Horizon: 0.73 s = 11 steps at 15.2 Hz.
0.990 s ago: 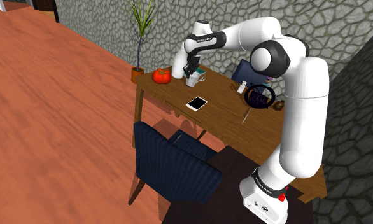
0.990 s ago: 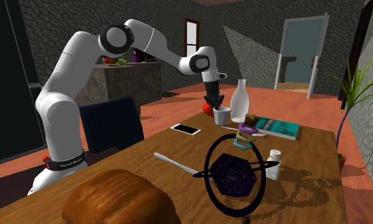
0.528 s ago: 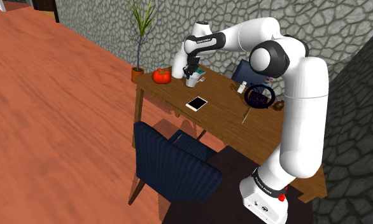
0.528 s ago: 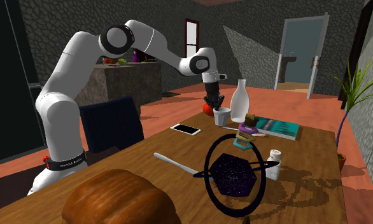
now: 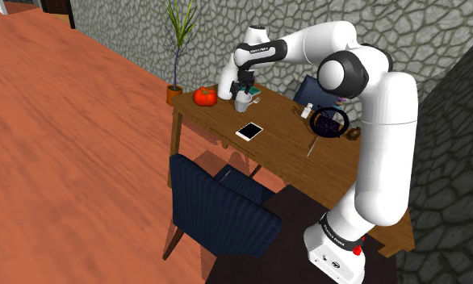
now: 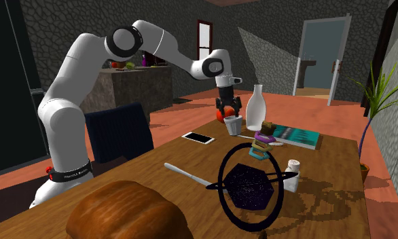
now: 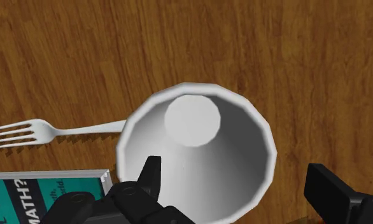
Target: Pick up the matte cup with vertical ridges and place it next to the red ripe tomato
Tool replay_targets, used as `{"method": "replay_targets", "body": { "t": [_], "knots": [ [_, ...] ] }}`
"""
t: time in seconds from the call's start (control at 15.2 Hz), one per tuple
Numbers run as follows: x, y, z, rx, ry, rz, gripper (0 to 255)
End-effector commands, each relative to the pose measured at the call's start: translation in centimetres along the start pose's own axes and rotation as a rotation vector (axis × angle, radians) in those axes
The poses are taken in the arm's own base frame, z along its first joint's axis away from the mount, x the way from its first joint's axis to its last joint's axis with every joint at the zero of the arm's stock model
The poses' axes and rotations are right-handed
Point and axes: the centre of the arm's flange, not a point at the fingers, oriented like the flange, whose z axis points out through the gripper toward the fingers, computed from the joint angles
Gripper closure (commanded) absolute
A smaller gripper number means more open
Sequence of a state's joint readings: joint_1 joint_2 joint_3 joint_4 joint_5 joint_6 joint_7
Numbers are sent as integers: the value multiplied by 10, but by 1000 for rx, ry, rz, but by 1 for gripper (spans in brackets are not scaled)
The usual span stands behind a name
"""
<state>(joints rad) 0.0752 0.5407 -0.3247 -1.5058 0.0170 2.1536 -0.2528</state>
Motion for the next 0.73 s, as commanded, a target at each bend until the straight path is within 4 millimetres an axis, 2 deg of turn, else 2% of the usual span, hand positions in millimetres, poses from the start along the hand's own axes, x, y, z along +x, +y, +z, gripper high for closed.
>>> {"method": "replay_targets", "body": {
  "t": [0.0,0.13,0.66],
  "knots": [
    [0,-1,-20,0,0,0,0],
    [0,-1,-43,0,0,0,0],
    [0,-1,-43,0,0,0,0]
  ]
}}
